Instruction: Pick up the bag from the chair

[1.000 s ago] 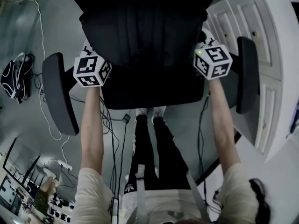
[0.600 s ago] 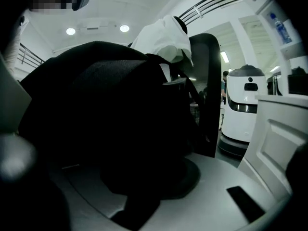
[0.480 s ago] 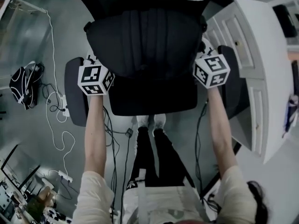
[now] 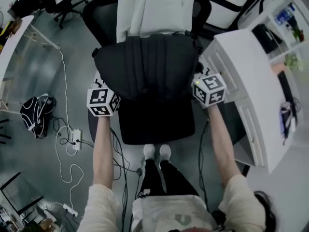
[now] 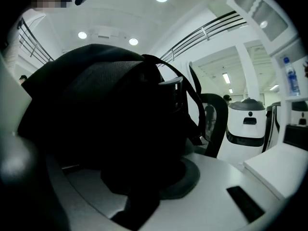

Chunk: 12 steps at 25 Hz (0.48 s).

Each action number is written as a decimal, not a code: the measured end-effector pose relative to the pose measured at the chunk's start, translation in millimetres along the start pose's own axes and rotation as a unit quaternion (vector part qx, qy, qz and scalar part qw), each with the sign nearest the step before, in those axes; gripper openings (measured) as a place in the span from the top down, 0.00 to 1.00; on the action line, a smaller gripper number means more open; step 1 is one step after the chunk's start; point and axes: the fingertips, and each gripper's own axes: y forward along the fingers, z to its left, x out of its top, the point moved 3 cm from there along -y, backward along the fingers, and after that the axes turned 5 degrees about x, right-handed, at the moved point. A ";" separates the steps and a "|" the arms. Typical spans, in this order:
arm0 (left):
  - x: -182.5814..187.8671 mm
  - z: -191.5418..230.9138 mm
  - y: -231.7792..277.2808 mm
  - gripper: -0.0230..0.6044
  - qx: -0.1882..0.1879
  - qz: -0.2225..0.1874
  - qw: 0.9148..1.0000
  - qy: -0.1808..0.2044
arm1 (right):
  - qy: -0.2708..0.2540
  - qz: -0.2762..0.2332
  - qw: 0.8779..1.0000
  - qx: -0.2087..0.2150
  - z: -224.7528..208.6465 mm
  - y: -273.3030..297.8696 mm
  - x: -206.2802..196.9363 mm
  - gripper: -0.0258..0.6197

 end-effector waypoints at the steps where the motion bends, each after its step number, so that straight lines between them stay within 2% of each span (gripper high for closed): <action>1: 10.7 -0.7 -1.9 0.94 0.000 -0.003 1.000 0.002 | -0.001 -0.001 1.000 -0.003 0.5 -4.6 9.6 0.84; 7: 64.9 -14.7 -30.7 0.94 -0.003 -0.014 1.000 0.009 | 0.004 -0.013 1.000 -0.004 17.2 -45.8 53.8 0.84; 12: 101.2 -30.0 -68.0 0.94 0.001 -0.031 0.999 0.014 | 0.004 -0.027 0.999 -0.021 34.2 -85.5 79.5 0.84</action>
